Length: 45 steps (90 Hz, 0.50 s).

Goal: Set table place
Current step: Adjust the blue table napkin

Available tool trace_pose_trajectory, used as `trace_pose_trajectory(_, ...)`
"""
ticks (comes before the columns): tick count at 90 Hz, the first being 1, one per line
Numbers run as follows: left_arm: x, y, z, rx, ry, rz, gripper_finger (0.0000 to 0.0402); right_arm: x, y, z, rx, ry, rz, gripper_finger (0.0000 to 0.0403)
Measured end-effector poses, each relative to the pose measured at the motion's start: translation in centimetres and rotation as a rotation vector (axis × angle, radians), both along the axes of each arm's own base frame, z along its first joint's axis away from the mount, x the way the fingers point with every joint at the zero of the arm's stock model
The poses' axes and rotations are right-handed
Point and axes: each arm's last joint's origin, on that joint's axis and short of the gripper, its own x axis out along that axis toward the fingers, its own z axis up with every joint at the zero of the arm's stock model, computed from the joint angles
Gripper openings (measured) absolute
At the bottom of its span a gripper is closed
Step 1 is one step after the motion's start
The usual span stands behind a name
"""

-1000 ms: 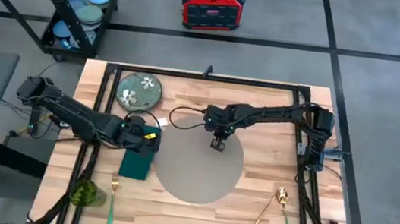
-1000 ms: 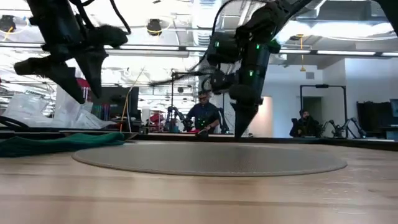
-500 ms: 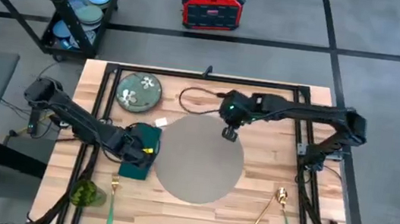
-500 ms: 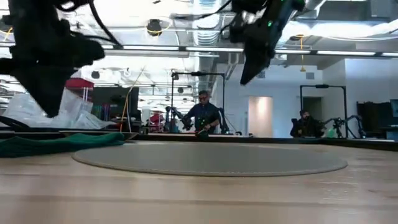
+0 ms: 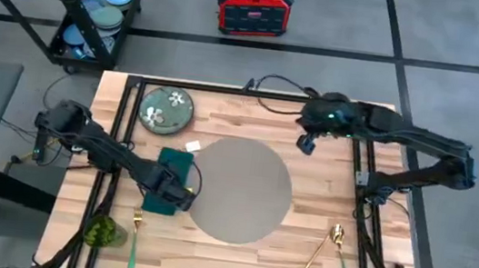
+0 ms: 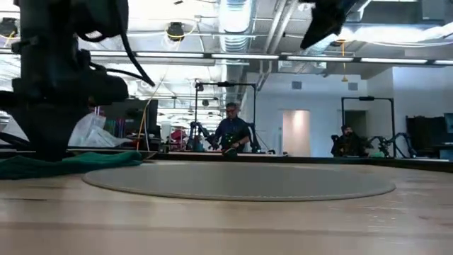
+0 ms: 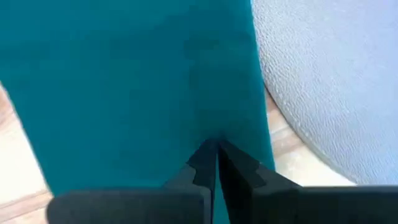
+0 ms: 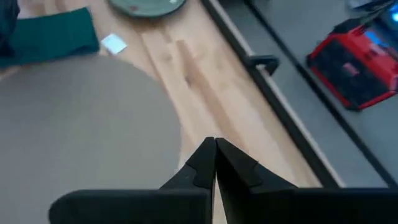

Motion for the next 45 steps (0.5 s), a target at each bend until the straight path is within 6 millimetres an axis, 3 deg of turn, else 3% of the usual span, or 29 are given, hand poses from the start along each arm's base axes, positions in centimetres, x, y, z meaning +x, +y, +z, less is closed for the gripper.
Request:
trace_pose_trajectory(19,0.4,0.6,0.0,0.013,-0.024,0.038,0.0,-2.2,0.2,0.7,0.0,0.006,-0.051,0.0)
trace_pose_trajectory(45,1.1,1.0,0.0,-0.011,-0.069,0.055,0.0,-2.8,0.4,0.6,0.025,0.021,-0.073,0.0)
